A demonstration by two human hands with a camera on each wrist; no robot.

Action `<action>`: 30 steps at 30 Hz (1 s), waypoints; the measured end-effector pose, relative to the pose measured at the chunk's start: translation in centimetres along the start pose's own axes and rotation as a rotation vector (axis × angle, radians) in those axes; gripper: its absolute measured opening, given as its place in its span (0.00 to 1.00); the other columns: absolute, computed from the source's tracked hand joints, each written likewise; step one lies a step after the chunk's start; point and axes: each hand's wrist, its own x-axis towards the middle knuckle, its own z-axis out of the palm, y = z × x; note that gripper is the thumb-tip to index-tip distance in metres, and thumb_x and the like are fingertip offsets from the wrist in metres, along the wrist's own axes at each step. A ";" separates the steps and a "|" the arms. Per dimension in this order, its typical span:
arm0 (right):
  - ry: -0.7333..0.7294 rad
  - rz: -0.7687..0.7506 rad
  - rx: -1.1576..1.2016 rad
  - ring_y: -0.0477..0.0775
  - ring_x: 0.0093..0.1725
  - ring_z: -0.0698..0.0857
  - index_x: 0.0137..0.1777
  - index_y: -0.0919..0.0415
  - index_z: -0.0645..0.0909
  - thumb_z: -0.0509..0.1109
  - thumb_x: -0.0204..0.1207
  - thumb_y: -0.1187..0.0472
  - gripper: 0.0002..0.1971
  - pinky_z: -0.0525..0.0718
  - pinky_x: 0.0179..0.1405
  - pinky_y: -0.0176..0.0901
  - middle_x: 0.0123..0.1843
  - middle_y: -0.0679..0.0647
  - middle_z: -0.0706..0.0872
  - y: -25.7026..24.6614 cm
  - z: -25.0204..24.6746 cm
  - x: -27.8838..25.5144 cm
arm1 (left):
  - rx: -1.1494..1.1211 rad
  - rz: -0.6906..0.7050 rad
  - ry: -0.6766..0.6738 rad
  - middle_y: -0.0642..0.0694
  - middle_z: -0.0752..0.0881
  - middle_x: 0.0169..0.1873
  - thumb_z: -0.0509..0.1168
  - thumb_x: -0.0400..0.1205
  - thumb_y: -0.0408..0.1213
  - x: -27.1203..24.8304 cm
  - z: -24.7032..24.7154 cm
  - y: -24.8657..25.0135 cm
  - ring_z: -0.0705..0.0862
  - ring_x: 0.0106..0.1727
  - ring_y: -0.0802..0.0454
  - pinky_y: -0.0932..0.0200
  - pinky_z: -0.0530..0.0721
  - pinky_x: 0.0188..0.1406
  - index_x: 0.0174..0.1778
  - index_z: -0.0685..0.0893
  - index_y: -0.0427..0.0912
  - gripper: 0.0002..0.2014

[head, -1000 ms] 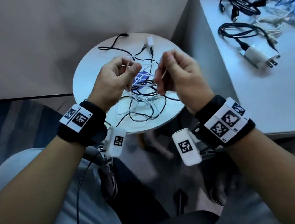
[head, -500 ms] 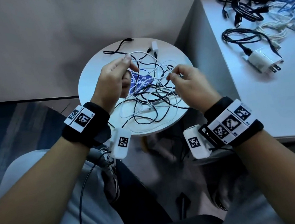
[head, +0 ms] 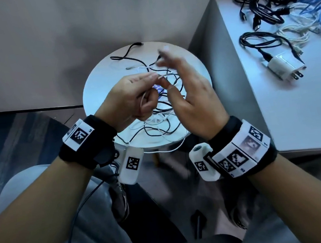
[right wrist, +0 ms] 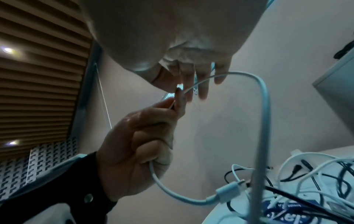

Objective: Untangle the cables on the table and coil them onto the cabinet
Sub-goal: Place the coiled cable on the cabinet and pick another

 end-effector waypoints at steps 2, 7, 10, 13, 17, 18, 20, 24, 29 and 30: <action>-0.098 0.128 0.072 0.45 0.48 0.85 0.69 0.60 0.82 0.65 0.85 0.64 0.14 0.85 0.54 0.51 0.52 0.49 0.86 0.4 -0.2 0.0 | -0.007 -0.023 0.040 0.47 0.66 0.14 0.56 0.90 0.46 0.0 0.0 0.0 0.54 0.15 0.55 0.61 0.49 0.19 0.45 0.83 0.38 0.18; -0.052 0.318 0.159 0.42 0.27 0.71 0.46 0.52 0.83 0.63 0.82 0.52 0.09 0.69 0.31 0.44 0.28 0.42 0.77 2.1 -0.4 0.5 | -0.219 -0.034 0.052 0.52 0.64 0.14 0.52 0.90 0.51 0.0 -0.8 0.8 0.57 0.13 0.58 0.68 0.56 0.14 0.37 0.76 0.43 0.21; 0.038 0.443 0.287 0.41 0.22 0.68 0.43 0.48 0.80 0.62 0.81 0.50 0.09 0.65 0.23 0.37 0.26 0.42 0.74 3.1 -1.0 1.1 | -0.303 0.055 0.003 0.54 0.63 0.18 0.47 0.92 0.43 -0.2 -1.2 1.1 0.55 0.17 0.58 0.67 0.61 0.14 0.49 0.83 0.40 0.20; -0.051 0.488 0.279 0.43 0.21 0.65 0.44 0.49 0.81 0.61 0.83 0.50 0.10 0.63 0.19 0.37 0.25 0.45 0.72 3.9 -1.4 1.1 | -0.346 0.116 -0.049 0.55 0.66 0.20 0.46 0.92 0.41 -0.2 -1.5 1.2 0.55 0.20 0.58 0.65 0.59 0.17 0.68 0.79 0.36 0.21; -0.318 0.444 0.031 0.50 0.26 0.70 0.50 0.57 0.78 0.59 0.89 0.49 0.13 0.70 0.28 0.44 0.28 0.49 0.74 3.1 -0.2 -0.2 | -0.409 0.172 0.015 0.54 0.79 0.28 0.43 0.93 0.40 0.1 -1.5 1.3 0.70 0.20 0.60 0.66 0.74 0.22 0.74 0.71 0.33 0.21; -0.404 0.412 -0.036 0.53 0.30 0.73 0.51 0.59 0.77 0.57 0.89 0.49 0.14 0.72 0.33 0.47 0.31 0.50 0.77 2.6 0.3 -0.8 | -0.406 0.172 0.051 0.55 0.84 0.31 0.42 0.94 0.40 0.2 -1.6 1.3 0.75 0.22 0.60 0.65 0.79 0.26 0.74 0.71 0.33 0.21; -0.584 0.372 -0.128 0.56 0.39 0.76 0.56 0.59 0.77 0.56 0.90 0.51 0.13 0.72 0.40 0.49 0.38 0.54 0.82 1.4 1.4 -2.1 | -0.383 0.145 0.135 0.53 0.90 0.39 0.44 0.94 0.41 0.5 -1.6 1.3 0.85 0.28 0.57 0.62 0.85 0.34 0.71 0.73 0.34 0.19; -0.734 0.387 -0.114 0.58 0.42 0.81 0.65 0.66 0.78 0.61 0.84 0.59 0.14 0.78 0.44 0.52 0.38 0.57 0.84 -0.5 2.7 -2.8 | 0.086 0.101 0.243 0.44 0.91 0.39 0.51 0.94 0.39 0.6 -1.2 0.1 0.92 0.35 0.44 0.49 0.92 0.42 0.65 0.77 0.47 0.11; -0.583 0.434 -0.085 0.43 0.30 0.75 0.45 0.55 0.85 0.68 0.77 0.63 0.05 0.71 0.33 0.40 0.30 0.46 0.78 0.8 0.1 -0.5 | 0.723 0.093 0.108 0.49 0.88 0.34 0.54 0.92 0.35 0.2 -0.9 -1.4 0.84 0.24 0.48 0.58 0.83 0.28 0.75 0.78 0.43 0.16; -0.520 0.434 -0.111 0.43 0.30 0.75 0.42 0.54 0.85 0.71 0.78 0.60 0.03 0.73 0.34 0.42 0.30 0.46 0.80 1.3 -0.7 -0.1 | 0.741 0.059 0.083 0.48 0.87 0.31 0.55 0.91 0.36 0.3 -1.1 -1.3 0.80 0.22 0.47 0.59 0.79 0.26 0.70 0.82 0.43 0.15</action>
